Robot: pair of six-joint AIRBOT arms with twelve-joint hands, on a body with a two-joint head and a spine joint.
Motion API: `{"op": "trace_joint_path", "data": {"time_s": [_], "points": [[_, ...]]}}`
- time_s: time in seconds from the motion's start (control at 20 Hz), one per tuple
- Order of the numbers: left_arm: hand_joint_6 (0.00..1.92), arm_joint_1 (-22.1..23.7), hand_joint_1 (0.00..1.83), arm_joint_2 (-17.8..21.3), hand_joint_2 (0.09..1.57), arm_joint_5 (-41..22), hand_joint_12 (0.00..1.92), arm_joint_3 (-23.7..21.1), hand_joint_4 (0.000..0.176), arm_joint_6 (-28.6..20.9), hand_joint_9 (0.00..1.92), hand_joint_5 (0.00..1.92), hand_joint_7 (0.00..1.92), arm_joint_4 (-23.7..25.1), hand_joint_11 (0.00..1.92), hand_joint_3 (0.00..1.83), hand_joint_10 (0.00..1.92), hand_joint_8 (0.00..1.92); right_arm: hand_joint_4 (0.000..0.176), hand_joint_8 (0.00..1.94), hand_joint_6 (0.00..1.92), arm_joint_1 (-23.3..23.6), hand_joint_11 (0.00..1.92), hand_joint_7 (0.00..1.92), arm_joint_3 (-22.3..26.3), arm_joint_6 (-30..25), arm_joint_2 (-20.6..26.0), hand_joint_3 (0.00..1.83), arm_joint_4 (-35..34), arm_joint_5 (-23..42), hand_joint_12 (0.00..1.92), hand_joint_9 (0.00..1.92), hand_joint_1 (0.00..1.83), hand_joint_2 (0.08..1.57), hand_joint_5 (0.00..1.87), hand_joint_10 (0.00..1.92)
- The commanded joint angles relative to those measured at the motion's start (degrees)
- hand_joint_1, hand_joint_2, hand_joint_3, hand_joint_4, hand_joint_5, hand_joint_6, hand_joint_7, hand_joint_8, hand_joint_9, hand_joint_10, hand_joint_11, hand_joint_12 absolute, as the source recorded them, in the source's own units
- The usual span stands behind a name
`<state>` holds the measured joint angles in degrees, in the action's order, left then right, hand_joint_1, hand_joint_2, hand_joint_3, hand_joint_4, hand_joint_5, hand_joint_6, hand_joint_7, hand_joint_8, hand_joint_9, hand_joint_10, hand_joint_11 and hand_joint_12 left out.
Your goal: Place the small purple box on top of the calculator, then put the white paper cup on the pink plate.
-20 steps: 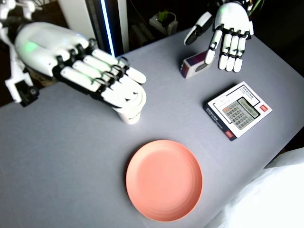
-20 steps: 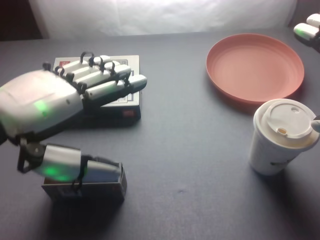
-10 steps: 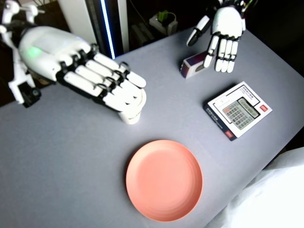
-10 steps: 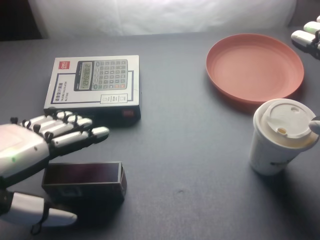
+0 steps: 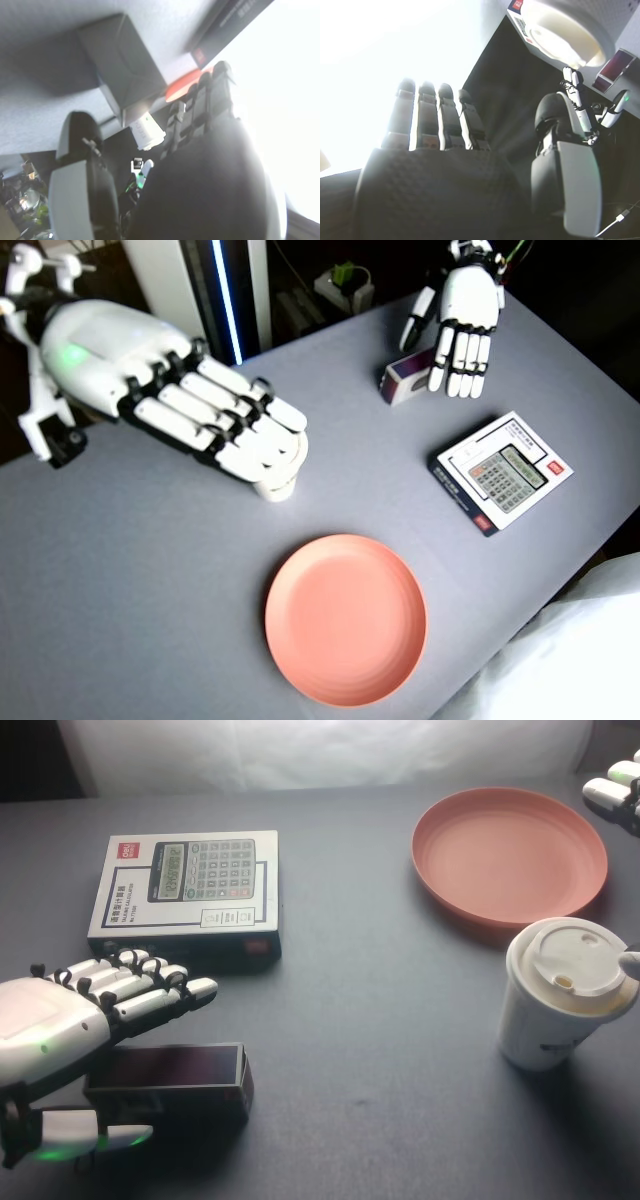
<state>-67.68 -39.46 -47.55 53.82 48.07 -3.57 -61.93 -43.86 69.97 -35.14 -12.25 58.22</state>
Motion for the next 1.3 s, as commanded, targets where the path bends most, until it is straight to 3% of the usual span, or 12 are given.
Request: {"op": "trace_joint_path", "data": {"time_s": [0.0, 0.05, 0.15, 0.2, 0.3, 0.35, 0.4, 0.5, 0.55, 0.6, 0.75, 1.25], "points": [[0.03, 0.4, 0.81, -0.4, 1.18, -5.2, 0.00, 0.1, 0.074, 0.6, 0.07, 0.08, 0.14, -0.1, 0.00, 0.00, 0.03, 0.06, 0.000, 0.00, 0.00, 0.6, 0.00, 0.00, -0.3, 0.2, 0.0, 0.00, -0.3, 7.0, 0.00, 0.00, 0.30, 1.20, 0.00, 0.00], [0.03, 0.4, 0.81, -0.7, 1.18, -5.1, 0.00, 0.3, 0.074, 0.7, 0.07, 0.08, 0.14, -0.2, 0.00, 0.00, 0.03, 0.06, 0.000, 0.00, 0.00, 0.6, 0.00, 0.00, -0.3, 0.2, 0.0, 0.00, -0.4, 7.0, 0.00, 0.00, 0.30, 1.20, 0.00, 0.00], [0.04, 0.4, 0.80, -1.4, 1.20, -4.7, 0.00, 0.8, 0.095, 0.8, 0.10, 0.10, 0.18, -0.5, 0.00, 0.00, 0.05, 0.07, 0.000, 0.00, 0.00, 0.6, 0.00, 0.00, -0.3, 0.1, 0.0, 0.00, -0.4, 7.0, 0.00, 0.00, 0.30, 1.20, 0.00, 0.00], [0.04, 0.4, 0.78, -1.8, 1.21, -4.4, 0.00, 1.0, 0.094, 0.9, 0.11, 0.10, 0.19, -0.6, 0.00, 0.00, 0.06, 0.07, 0.000, 0.00, 0.00, 0.6, 0.00, 0.00, -0.3, 0.1, 0.0, 0.00, -0.4, 7.0, 0.00, 0.00, 0.31, 1.20, 0.00, 0.00], [0.10, 0.4, 0.81, -2.2, 1.20, -4.0, 0.00, 1.2, 0.080, 1.1, 0.01, 0.13, 0.26, -0.6, 0.00, 0.00, 0.49, 0.11, 0.000, 0.00, 0.00, 0.6, 0.00, 0.00, -0.3, 0.1, 0.0, 0.00, -0.4, 7.0, 0.00, 0.00, 0.31, 1.20, 0.00, 0.00], [0.21, 0.4, 0.83, -2.5, 1.19, -3.9, 0.00, 1.3, 0.070, 1.2, 0.00, 0.18, 0.29, -0.6, 0.00, 0.00, 0.75, 0.27, 0.000, 0.00, 0.00, 0.6, 0.00, 0.00, -0.3, 0.1, 0.0, 0.00, -0.5, 7.0, 0.00, 0.00, 0.32, 1.20, 0.00, 0.00], [0.51, 0.4, 0.79, -2.7, 1.20, -4.0, 0.30, 1.4, 0.078, 1.3, 0.00, 0.20, 0.26, -0.8, 0.00, 0.00, 1.05, 0.67, 0.000, 0.00, 0.00, 0.5, 0.00, 0.00, -0.3, 0.0, 0.0, 0.00, -0.5, 7.0, 0.00, 0.00, 0.32, 1.21, 0.00, 0.00], [1.04, 0.4, 0.87, -2.9, 1.18, -4.3, 1.43, 1.4, 0.068, 1.3, 0.11, 0.33, 0.39, -0.8, 0.00, 0.00, 1.55, 1.25, 0.000, 0.00, 0.00, 0.5, 0.00, 0.00, -0.3, 0.0, 0.0, 0.00, -0.5, 7.0, 0.00, 0.00, 0.33, 1.22, 0.00, 0.00], [1.30, 0.4, 1.08, -3.0, 1.26, -4.7, 1.82, 1.5, 0.000, 1.3, 0.29, 0.57, 0.66, -0.8, 0.00, 0.01, 1.77, 1.53, 0.000, 0.00, 0.00, 0.5, 0.00, 0.00, -0.3, 0.0, 0.0, 0.00, -0.5, 7.0, 0.00, 0.00, 0.32, 1.23, 0.00, 0.00], [1.36, 0.4, 1.12, -3.1, 1.29, -5.2, 1.90, 1.5, 0.000, 1.3, 0.38, 0.61, 0.70, -1.0, 0.00, 0.01, 1.88, 1.63, 0.000, 0.00, 0.00, 0.4, 0.00, 0.00, -0.3, 0.0, 0.0, 0.00, -0.5, 7.0, 0.00, 0.00, 0.32, 1.23, 0.00, 0.00], [1.34, 0.4, 1.16, -3.2, 1.31, -6.3, 1.92, 1.5, 0.000, 1.3, 0.59, 0.61, 0.70, -1.1, 0.00, 0.01, 1.92, 1.75, 0.000, 0.00, 0.00, 0.4, 0.00, 0.00, -0.4, -0.1, -0.1, 0.00, -0.5, 6.8, 0.00, 0.00, 0.31, 1.24, 0.00, 0.00], [1.07, 1.7, 1.21, -0.8, 1.22, -13.3, 1.92, 1.1, 0.000, 1.3, 0.58, 0.80, 0.81, -1.7, 0.09, 0.00, 1.90, 1.55, 0.000, 0.00, 0.00, 0.5, 0.00, 0.00, -0.7, -0.2, -0.5, 0.00, -1.1, 6.8, 0.00, 0.00, 0.33, 1.24, 0.00, 0.00]]}}
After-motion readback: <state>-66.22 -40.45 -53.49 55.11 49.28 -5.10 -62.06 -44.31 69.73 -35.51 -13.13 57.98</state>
